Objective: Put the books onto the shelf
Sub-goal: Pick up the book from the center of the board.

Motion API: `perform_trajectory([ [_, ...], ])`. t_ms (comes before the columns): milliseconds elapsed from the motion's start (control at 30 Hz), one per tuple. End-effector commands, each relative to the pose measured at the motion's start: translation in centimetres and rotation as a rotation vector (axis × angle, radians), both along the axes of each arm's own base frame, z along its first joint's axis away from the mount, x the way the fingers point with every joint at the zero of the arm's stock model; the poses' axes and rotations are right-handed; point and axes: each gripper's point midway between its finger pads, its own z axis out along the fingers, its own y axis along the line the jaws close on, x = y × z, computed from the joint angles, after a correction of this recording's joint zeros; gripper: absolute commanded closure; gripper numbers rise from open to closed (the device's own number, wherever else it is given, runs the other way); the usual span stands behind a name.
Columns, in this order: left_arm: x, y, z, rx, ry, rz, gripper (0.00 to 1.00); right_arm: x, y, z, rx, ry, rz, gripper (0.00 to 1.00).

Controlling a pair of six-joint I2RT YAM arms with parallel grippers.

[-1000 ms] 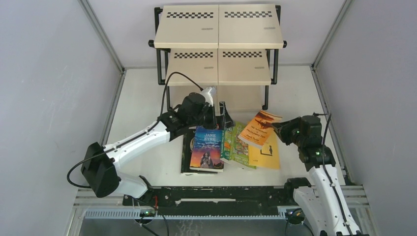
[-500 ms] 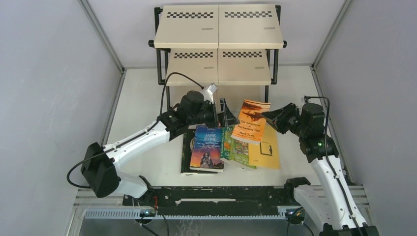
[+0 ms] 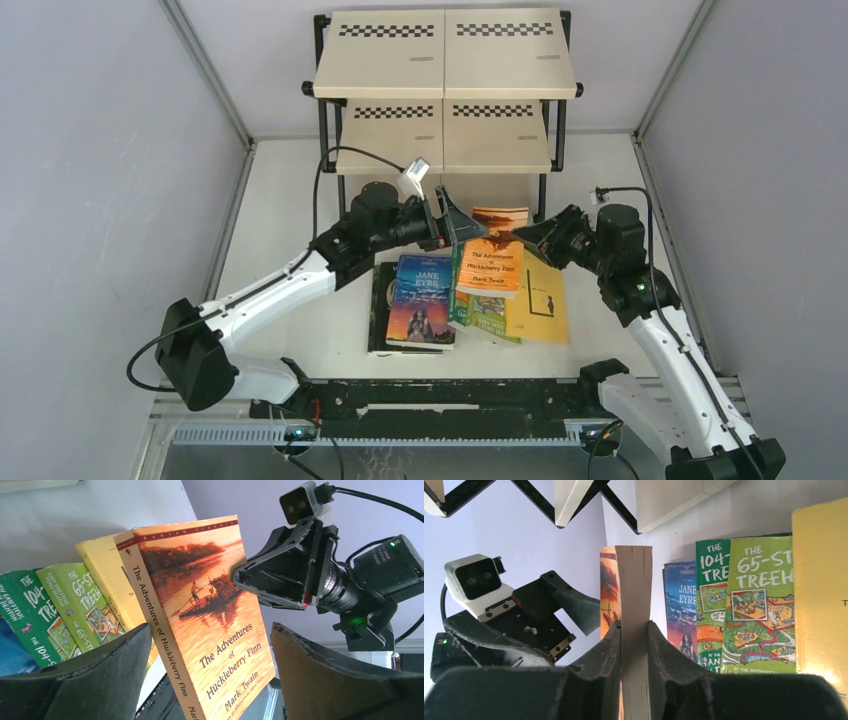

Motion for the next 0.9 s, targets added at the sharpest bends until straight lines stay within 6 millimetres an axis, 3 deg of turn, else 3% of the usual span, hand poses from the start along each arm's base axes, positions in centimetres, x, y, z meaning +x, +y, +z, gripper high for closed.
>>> perform_trajectory([
  [0, -1.1, 0.1, 1.5, -0.085, -0.005, -0.040, 0.08, 0.6, 1.5, 5.6, 0.085, -0.158, 0.034, 1.00],
  [433, -1.3, 1.9, 0.3, -0.072, 0.004, -0.011, 0.09, 0.7, 3.3, 7.3, 0.115, -0.183, 0.065, 1.00],
  [867, -0.6, 3.4, 0.6, -0.086, -0.010, 0.020, 0.09, 0.8, 4.6, 7.4, 0.124, -0.180, 0.096, 1.00],
])
